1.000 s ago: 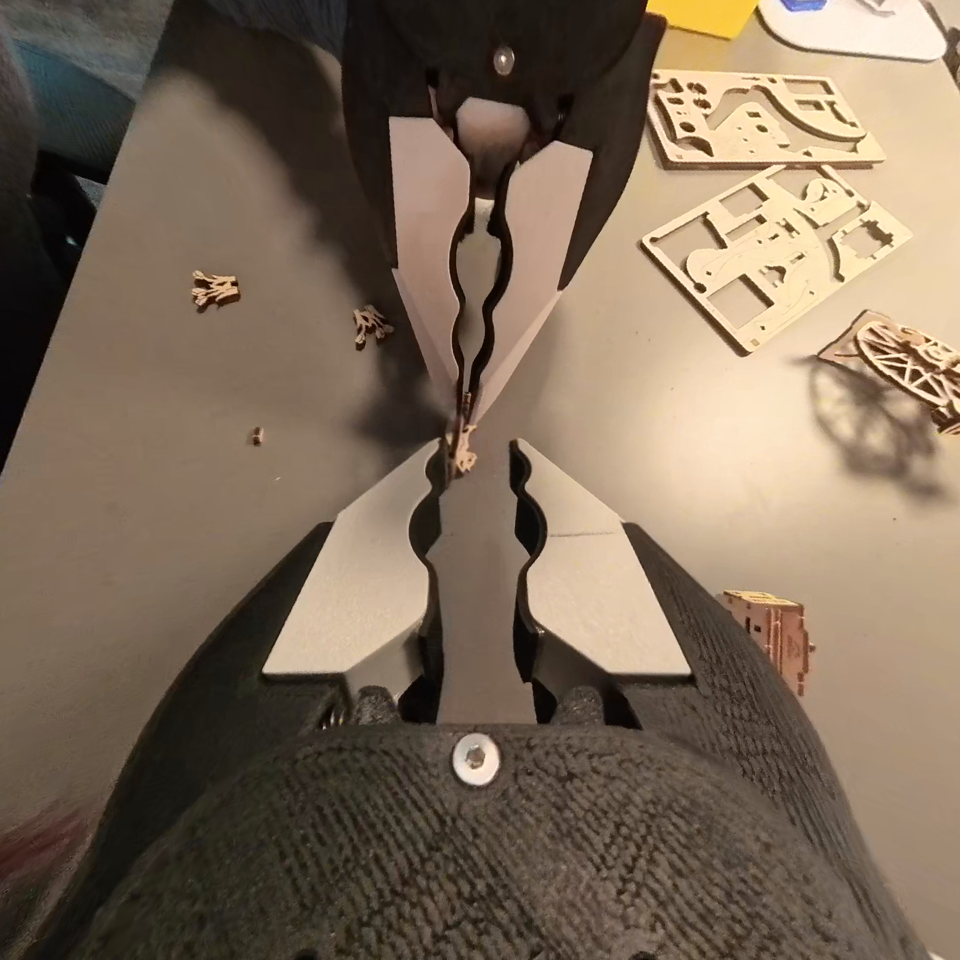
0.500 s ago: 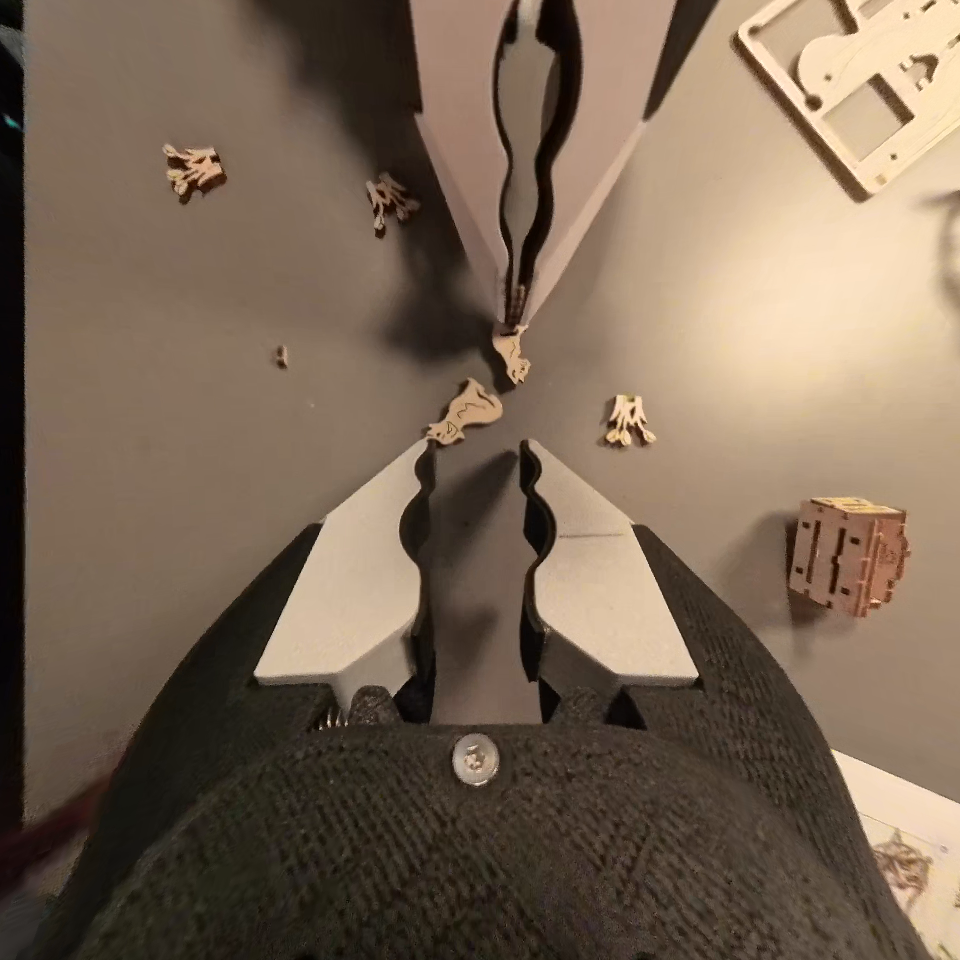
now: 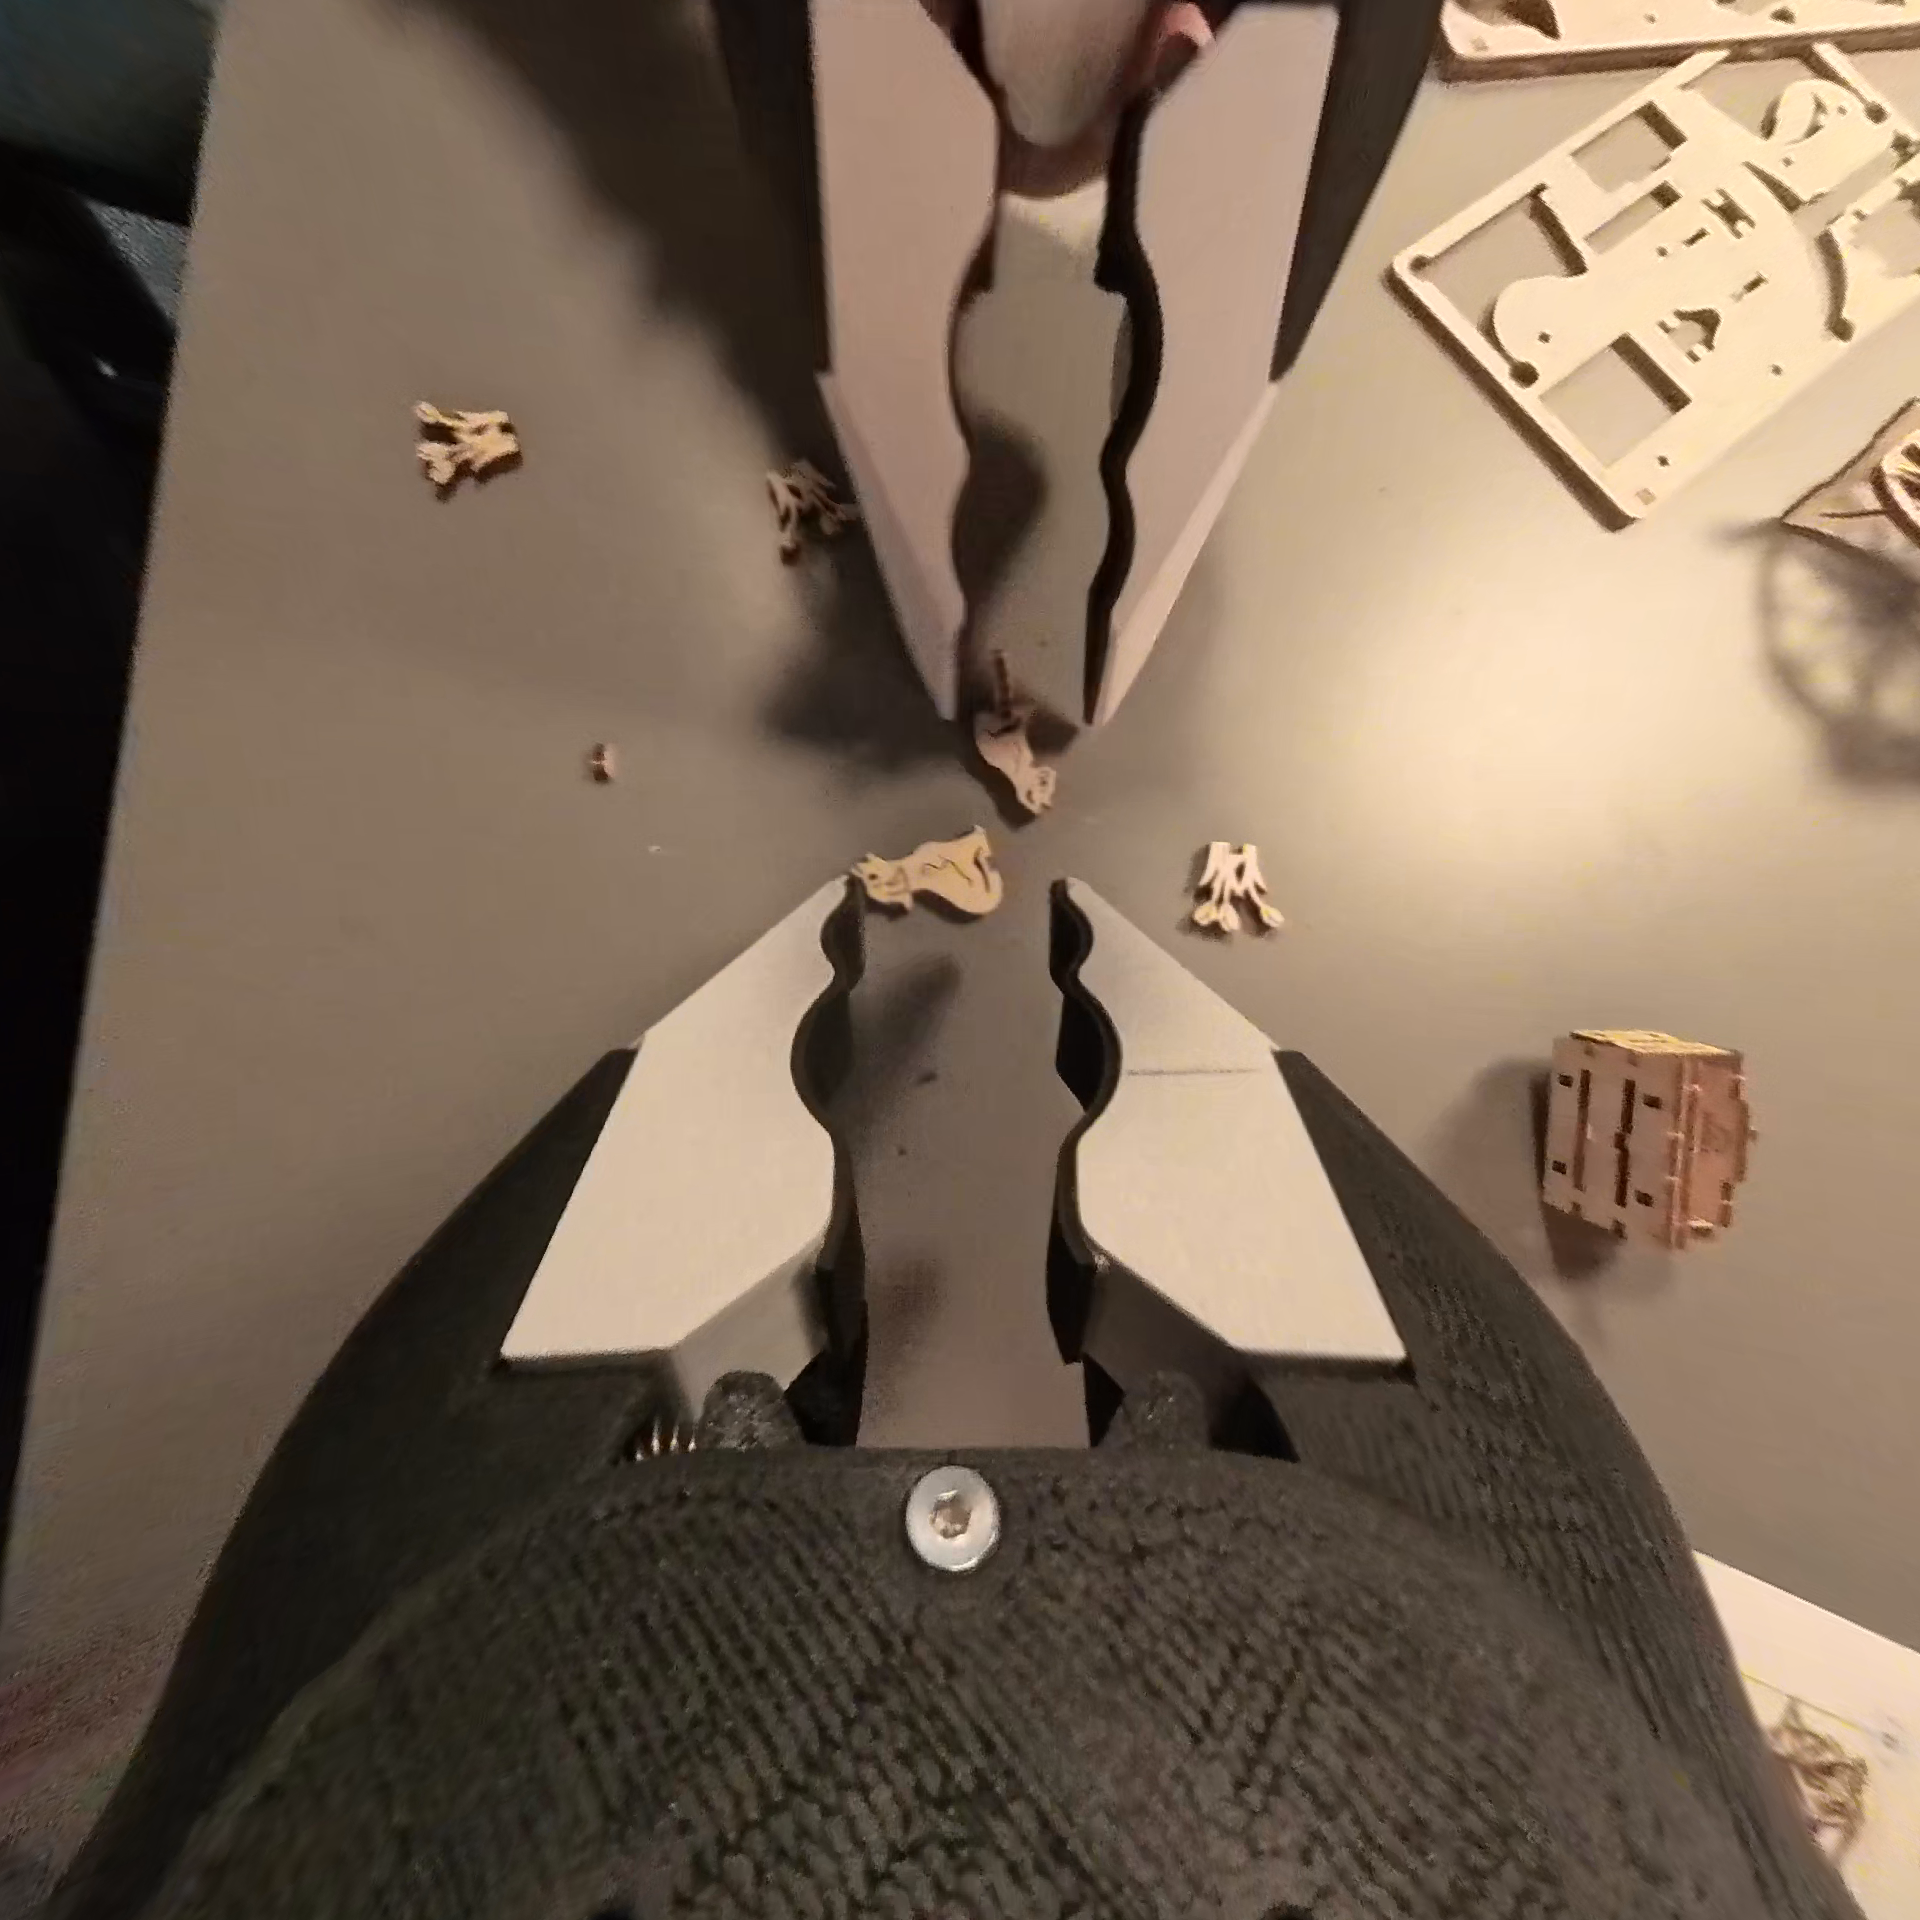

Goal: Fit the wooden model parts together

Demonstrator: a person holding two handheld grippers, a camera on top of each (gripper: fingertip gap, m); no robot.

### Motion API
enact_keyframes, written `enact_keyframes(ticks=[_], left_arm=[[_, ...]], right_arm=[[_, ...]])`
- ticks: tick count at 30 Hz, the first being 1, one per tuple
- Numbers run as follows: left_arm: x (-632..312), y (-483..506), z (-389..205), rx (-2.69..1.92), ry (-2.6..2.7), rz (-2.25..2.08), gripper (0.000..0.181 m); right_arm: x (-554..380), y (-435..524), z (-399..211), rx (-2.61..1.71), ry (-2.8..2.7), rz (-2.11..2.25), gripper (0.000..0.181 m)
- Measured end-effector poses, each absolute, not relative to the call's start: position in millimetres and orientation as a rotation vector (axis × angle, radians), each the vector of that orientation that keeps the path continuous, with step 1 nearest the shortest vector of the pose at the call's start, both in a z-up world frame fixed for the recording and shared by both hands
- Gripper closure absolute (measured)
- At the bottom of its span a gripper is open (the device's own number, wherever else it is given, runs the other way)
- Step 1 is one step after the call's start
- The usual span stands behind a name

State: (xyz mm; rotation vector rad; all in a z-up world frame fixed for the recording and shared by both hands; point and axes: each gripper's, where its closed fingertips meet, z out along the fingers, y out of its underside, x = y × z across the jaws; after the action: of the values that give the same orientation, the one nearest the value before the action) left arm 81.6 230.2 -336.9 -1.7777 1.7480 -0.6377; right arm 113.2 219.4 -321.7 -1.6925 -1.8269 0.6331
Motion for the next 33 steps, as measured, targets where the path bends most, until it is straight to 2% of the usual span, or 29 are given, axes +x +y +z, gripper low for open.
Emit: enact_keyframes(ticks=[6,8,10,12,13,16,22,27,33], left_arm=[[73,225,-332,-1.862,1.643,-0.669,0.129],[70,223,-315,-1.879,1.497,-0.697,0.125],[74,217,-289,-1.854,1.324,-0.730,0.129],[83,209,-275,-1.874,1.186,-0.716,0.142],[89,204,-277,-1.905,1.157,-0.699,0.149],[107,190,-295,-2.004,1.169,-0.622,0.153],[90,214,-294,-1.942,1.032,-0.282,0.150],[74,226,-306,-1.982,1.000,-0.302,0.132],[68,232,-305,-1.972,0.968,-0.392,0.126]], right_arm=[[113,226,-321,-1.596,-1.805,0.702,0.144],[110,233,-307,-1.515,-1.728,0.735,0.145],[110,248,-287,-1.416,-1.609,0.696,0.145],[113,273,-260,-1.281,-1.425,0.571,0.143],[116,285,-243,-1.202,-1.314,0.485,0.143],[132,299,-209,-0.998,-1.075,0.277,0.153],[163,304,-190,-0.867,-0.902,0.080,0.155],[192,307,-183,-0.860,-0.811,0.080,0.155],[197,314,-191,-0.917,-0.789,0.121,0.155]])
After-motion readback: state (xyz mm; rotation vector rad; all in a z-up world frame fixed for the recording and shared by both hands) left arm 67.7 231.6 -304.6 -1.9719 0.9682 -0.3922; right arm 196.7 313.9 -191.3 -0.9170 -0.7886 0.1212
